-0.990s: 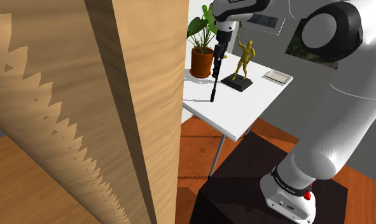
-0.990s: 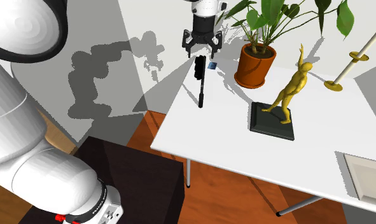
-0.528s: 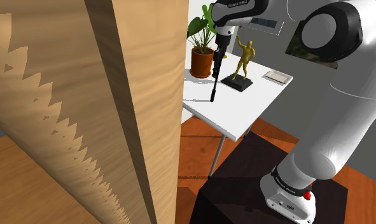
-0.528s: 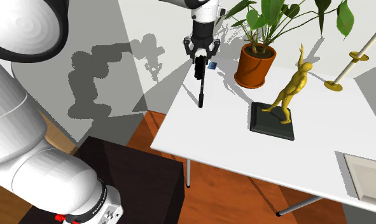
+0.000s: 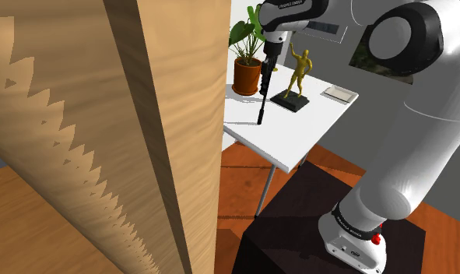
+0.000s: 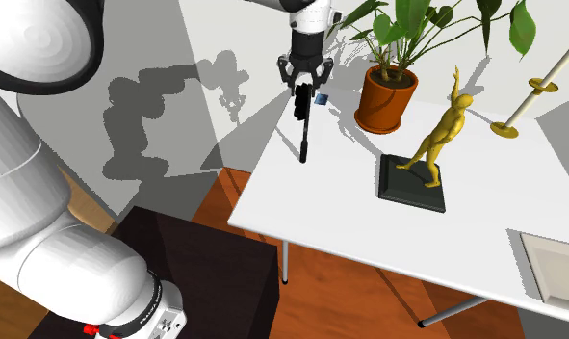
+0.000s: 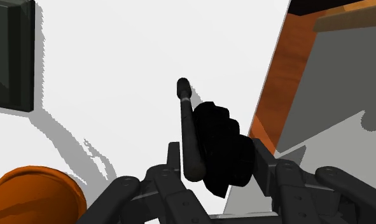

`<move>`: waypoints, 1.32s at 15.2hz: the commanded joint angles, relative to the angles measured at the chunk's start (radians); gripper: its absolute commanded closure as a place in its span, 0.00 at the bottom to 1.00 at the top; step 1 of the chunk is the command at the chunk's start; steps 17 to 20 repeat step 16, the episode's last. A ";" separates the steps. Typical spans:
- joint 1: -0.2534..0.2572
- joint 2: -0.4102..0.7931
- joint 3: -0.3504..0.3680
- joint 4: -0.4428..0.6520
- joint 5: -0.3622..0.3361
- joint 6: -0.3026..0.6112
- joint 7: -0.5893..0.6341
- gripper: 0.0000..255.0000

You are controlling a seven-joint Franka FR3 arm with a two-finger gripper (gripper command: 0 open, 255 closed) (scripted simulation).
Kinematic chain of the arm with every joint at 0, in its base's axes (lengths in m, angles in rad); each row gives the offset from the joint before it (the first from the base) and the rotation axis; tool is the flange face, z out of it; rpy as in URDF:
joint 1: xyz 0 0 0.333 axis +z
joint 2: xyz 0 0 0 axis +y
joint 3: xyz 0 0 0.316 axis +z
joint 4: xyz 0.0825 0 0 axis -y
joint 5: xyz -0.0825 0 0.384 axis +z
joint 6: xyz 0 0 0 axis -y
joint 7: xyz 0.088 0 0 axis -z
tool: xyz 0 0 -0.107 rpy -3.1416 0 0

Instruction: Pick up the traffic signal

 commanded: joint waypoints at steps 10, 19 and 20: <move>-0.003 -0.004 -0.002 0.136 -0.003 -0.140 0.004 1.00; -0.006 0.002 -0.004 0.199 -0.002 -0.198 0.004 1.00; -0.006 0.002 -0.004 0.199 -0.002 -0.198 0.004 1.00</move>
